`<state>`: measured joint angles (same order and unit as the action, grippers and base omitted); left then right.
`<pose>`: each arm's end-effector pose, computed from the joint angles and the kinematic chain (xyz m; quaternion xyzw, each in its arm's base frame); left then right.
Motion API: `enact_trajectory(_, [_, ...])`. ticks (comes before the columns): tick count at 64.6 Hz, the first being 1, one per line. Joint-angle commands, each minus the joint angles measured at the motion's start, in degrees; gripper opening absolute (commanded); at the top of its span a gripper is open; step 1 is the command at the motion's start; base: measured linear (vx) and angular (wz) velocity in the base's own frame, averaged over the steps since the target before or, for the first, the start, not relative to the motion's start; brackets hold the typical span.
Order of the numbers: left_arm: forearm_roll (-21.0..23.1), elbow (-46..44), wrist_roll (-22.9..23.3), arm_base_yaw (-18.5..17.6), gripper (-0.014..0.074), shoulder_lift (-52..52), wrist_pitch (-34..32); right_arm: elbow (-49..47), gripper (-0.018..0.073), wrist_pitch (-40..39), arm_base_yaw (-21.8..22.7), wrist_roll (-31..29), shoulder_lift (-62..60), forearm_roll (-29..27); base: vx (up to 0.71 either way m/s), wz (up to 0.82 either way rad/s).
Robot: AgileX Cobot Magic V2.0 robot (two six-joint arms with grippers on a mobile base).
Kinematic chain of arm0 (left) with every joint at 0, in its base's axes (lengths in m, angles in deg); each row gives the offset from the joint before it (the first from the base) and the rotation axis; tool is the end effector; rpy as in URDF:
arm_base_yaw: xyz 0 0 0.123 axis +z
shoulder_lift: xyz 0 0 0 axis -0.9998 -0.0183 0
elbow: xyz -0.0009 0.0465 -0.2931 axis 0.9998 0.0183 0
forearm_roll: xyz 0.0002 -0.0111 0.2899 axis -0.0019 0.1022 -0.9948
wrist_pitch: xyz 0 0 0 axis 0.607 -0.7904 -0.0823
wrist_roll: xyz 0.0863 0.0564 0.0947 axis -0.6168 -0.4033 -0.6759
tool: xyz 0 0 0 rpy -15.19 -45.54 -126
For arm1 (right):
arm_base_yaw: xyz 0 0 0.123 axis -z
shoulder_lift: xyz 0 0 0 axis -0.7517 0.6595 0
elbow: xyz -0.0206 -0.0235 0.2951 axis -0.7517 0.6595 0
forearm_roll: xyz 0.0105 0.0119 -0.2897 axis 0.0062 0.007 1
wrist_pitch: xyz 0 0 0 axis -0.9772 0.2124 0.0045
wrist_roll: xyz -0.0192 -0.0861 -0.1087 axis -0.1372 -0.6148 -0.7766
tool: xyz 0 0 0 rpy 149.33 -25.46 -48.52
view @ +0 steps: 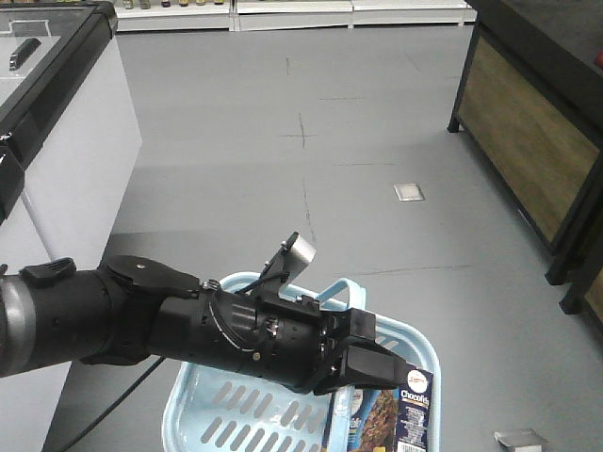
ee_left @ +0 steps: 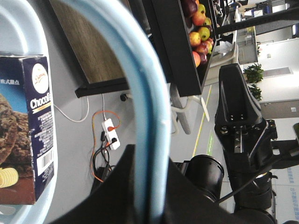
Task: Left arm holds basket, right arm returns cookies
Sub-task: 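Drive forward toward the drink shelves holding the basket in the left gripper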
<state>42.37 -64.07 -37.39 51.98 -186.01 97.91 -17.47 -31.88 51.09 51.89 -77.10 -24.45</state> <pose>0.2572 -0.3215 0.1970 0.0779 0.8198 -0.5629 0.0711 0.1326 -0.0068 0.1908 0.0231 0.7229 -0.0126 0.6905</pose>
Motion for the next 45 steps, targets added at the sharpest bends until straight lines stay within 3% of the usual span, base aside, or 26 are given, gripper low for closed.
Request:
enact_trajectory(1, [5.7,-1.4,-0.3,0.0,-0.0007,3.1,3.2,0.2,-0.0008,-4.2,0.3,0.1,-0.7,0.2,0.30,0.10])
enact_trajectory(45, [5.7,-1.4,-0.3,0.0,-0.0007,3.1,3.2,0.2,-0.0008,-4.2,0.3,0.1,-0.7,0.2,0.32,0.08])
